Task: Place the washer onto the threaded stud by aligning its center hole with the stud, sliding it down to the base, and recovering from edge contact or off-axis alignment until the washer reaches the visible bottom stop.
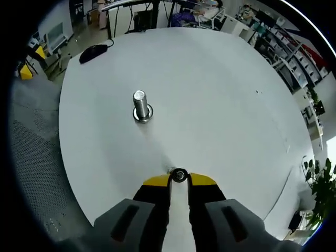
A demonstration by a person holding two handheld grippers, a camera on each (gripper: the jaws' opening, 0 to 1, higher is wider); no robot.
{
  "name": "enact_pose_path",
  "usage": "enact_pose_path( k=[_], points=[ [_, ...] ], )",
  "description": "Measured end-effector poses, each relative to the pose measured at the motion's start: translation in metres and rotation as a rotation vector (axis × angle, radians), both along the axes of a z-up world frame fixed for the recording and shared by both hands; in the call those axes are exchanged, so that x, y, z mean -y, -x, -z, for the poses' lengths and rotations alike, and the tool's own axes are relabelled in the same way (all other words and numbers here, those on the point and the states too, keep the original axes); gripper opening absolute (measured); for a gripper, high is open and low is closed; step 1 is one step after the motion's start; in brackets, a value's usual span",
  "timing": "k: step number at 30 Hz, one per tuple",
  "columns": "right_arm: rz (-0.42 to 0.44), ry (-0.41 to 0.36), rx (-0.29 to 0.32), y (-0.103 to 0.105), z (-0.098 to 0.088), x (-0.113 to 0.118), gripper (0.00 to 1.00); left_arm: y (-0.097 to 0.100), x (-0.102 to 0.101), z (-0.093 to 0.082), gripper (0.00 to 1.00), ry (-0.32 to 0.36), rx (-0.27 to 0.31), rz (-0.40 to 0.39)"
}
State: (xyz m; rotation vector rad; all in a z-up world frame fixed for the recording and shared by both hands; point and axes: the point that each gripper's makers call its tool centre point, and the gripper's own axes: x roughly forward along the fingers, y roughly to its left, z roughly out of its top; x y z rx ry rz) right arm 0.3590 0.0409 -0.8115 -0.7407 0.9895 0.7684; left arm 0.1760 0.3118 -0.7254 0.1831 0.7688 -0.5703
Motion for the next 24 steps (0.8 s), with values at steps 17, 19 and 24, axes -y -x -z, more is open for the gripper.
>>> enact_pose_path(
  k=[17, 19, 24],
  points=[
    [0.034, -0.005, -0.047, -0.003, 0.025, 0.002, 0.14, 0.001, -0.002, 0.003, 0.24, -0.011, -0.014, -0.005],
    [0.036, -0.004, -0.050, -0.003, 0.027, 0.001, 0.14, 0.001, -0.002, 0.003, 0.24, -0.012, -0.016, -0.004],
    [0.057, -0.009, -0.063, -0.001, 0.033, 0.001, 0.15, 0.002, -0.002, 0.005, 0.24, -0.017, -0.023, -0.003]
  ],
)
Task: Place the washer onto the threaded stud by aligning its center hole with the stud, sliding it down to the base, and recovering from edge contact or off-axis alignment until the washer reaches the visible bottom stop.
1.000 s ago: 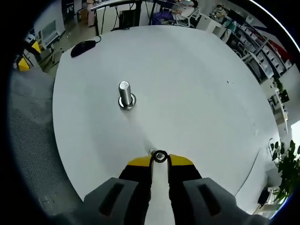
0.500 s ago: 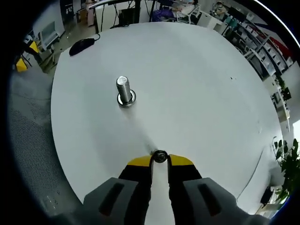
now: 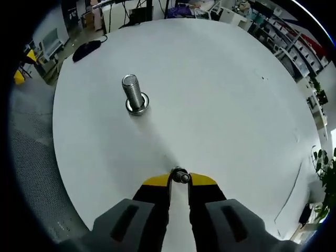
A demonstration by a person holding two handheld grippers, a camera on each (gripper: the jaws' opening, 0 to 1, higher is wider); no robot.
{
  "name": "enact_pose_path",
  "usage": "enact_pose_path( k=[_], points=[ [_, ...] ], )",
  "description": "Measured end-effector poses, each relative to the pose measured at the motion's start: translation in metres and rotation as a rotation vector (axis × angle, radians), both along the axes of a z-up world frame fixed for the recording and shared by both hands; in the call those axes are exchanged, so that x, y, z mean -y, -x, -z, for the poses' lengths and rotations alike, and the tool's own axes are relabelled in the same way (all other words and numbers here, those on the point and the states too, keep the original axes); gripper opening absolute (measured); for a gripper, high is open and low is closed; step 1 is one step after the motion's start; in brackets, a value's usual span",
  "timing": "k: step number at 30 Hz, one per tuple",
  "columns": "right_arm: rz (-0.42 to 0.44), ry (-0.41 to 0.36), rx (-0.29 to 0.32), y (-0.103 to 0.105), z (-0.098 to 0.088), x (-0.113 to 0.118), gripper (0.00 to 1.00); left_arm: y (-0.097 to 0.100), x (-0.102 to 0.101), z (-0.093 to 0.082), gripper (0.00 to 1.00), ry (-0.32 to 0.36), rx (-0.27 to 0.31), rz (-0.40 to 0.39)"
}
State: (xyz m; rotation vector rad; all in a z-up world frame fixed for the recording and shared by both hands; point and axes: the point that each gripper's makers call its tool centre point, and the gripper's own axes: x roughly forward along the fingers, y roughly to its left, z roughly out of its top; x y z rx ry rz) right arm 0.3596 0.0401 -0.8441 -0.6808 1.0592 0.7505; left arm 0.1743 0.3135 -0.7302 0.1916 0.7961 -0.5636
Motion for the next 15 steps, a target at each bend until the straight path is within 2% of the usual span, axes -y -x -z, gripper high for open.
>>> enact_pose_path(
  k=[15],
  points=[
    [0.034, -0.004, -0.009, 0.0028, 0.0088, 0.0033, 0.16, 0.0012, -0.0004, 0.0015, 0.24, -0.005, -0.007, 0.002]
  ],
)
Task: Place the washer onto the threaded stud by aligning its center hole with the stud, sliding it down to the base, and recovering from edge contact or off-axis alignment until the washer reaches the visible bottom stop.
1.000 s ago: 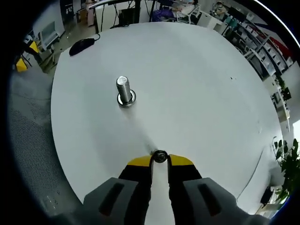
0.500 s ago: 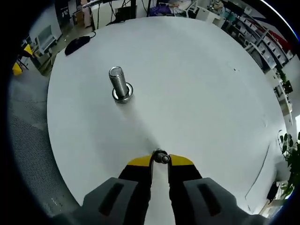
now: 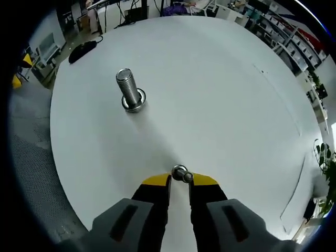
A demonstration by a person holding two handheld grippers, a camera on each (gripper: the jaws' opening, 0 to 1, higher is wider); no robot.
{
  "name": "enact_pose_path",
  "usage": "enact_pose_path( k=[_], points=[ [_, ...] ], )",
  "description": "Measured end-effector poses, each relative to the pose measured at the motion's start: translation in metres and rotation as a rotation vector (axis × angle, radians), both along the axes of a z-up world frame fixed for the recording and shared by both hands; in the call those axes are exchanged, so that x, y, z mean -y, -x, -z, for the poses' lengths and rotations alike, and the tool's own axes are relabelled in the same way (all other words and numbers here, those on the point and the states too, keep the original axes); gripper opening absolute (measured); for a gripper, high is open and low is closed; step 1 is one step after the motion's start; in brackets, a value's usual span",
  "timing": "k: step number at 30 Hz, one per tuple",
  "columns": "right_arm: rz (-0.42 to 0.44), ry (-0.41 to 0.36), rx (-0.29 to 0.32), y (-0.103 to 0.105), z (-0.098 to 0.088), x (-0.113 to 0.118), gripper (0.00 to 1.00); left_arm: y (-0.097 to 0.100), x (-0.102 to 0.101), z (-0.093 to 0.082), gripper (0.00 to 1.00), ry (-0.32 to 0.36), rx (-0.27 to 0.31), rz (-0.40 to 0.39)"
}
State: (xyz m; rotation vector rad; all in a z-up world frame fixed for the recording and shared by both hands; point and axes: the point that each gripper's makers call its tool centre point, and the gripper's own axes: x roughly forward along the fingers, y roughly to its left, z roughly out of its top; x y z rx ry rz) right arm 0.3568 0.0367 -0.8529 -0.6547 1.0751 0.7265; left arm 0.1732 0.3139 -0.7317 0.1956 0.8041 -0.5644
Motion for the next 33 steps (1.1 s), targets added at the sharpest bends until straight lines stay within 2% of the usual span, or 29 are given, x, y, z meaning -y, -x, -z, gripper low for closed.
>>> enact_pose_path(
  k=[9, 17, 19, 23, 25, 30, 31, 33],
  points=[
    [0.050, -0.012, 0.011, 0.006, -0.010, 0.013, 0.17, 0.000, 0.001, -0.001, 0.24, 0.008, 0.001, 0.004],
    [0.128, -0.064, 0.046, 0.027, -0.023, 0.024, 0.17, 0.001, 0.005, -0.003, 0.24, 0.024, 0.006, 0.020],
    [0.173, -0.111, 0.051, 0.031, -0.028, 0.024, 0.17, 0.002, 0.006, -0.002, 0.24, 0.027, 0.002, 0.028],
    [0.261, -0.214, 0.102, 0.033, -0.048, 0.018, 0.18, 0.002, 0.008, -0.004, 0.25, 0.039, 0.007, 0.028],
    [0.275, -0.237, 0.108, 0.034, -0.053, 0.018, 0.18, 0.002, 0.008, -0.004, 0.25, 0.042, 0.004, 0.029],
    [0.330, -0.324, 0.174, 0.037, -0.078, 0.013, 0.18, 0.003, 0.010, -0.004, 0.26, 0.045, 0.001, 0.037],
    [0.339, -0.339, 0.204, 0.038, -0.085, 0.013, 0.18, 0.002, 0.010, -0.005, 0.26, 0.048, 0.002, 0.036],
    [0.362, -0.366, 0.220, 0.041, -0.094, 0.014, 0.18, 0.003, 0.010, -0.005, 0.26, 0.051, 0.003, 0.037]
  ],
)
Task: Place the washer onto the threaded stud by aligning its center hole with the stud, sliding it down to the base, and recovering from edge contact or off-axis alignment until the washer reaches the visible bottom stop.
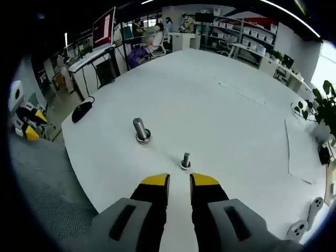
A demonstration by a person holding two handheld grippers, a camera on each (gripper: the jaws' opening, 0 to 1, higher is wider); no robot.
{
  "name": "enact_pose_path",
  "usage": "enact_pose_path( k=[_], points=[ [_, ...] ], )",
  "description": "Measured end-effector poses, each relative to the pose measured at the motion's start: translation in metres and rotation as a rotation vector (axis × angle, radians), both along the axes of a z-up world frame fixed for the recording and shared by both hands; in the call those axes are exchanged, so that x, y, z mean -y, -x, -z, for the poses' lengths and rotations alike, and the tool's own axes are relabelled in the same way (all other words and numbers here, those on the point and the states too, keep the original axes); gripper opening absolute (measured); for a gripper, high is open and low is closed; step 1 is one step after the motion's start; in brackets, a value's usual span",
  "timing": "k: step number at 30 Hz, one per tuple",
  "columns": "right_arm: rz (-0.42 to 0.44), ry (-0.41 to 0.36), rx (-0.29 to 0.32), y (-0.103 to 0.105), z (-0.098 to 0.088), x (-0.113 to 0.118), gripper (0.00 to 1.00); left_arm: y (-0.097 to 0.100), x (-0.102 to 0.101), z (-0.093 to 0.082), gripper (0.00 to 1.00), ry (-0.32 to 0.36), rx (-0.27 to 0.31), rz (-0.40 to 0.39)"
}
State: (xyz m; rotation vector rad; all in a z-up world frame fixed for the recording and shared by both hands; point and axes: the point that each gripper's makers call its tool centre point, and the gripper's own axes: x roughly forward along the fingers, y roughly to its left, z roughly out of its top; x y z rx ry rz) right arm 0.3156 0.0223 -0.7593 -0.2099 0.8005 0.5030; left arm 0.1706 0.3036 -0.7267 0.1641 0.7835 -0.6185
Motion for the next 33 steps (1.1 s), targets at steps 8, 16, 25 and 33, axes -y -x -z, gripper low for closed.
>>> enact_pose_path(
  k=[8, 16, 25, 33],
  points=[
    [0.018, -0.044, 0.043, 0.026, -0.029, 0.000, 0.19, 0.000, 0.006, -0.004, 0.26, 0.024, 0.013, 0.005],
    [0.027, -0.093, 0.060, 0.059, -0.042, -0.002, 0.21, -0.001, 0.005, -0.007, 0.27, 0.036, 0.022, -0.005],
    [0.010, -0.085, 0.092, 0.081, -0.058, -0.003, 0.22, -0.002, 0.006, -0.010, 0.28, 0.044, 0.037, -0.005],
    [-0.010, -0.087, 0.085, 0.100, -0.061, -0.006, 0.26, -0.002, 0.008, -0.014, 0.27, 0.055, 0.055, 0.005]
  ],
)
